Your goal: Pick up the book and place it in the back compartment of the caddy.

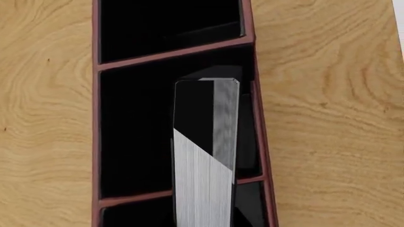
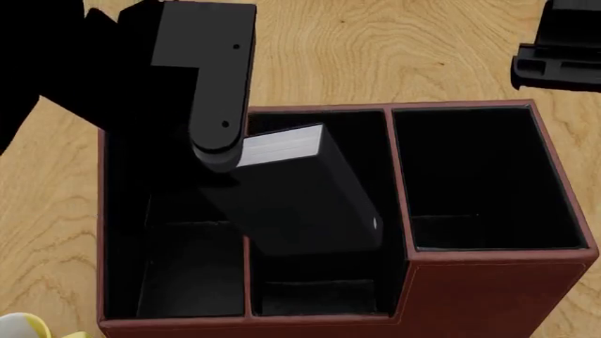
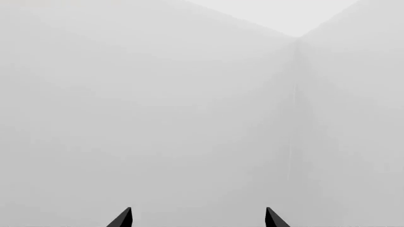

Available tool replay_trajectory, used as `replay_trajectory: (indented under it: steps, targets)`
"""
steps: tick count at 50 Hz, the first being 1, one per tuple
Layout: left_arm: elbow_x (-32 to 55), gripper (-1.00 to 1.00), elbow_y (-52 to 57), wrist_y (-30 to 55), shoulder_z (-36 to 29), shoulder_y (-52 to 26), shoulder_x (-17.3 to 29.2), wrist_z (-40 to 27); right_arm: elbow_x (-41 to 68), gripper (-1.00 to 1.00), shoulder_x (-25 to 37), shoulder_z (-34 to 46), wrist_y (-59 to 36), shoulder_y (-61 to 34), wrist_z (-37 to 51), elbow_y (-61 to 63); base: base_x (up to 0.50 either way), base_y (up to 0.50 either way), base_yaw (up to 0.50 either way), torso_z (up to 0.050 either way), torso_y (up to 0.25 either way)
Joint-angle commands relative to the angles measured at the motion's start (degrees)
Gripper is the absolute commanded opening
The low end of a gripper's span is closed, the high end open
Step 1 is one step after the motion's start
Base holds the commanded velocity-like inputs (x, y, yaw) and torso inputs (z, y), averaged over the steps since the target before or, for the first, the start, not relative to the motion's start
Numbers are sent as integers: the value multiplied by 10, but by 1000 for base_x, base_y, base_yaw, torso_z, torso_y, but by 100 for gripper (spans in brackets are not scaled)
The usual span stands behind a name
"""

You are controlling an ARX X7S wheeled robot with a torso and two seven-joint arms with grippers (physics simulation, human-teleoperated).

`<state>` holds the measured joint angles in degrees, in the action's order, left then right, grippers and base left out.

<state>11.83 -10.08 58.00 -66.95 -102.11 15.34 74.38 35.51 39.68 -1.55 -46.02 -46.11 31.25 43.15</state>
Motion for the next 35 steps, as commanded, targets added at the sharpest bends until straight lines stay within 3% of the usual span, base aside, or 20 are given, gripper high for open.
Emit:
replay_trajectory:
  steps: [1,35]
  targets:
    - [2,-100,-12,-10,1,8,-4,-16,-6,100,0,3,10,7,-2,-6,0,0,0,0,0]
    - [3,-100,-78,-64,-15,43,-30,-31,-11,100,2,0,27,19,-5,-16,0,0,0,0,1]
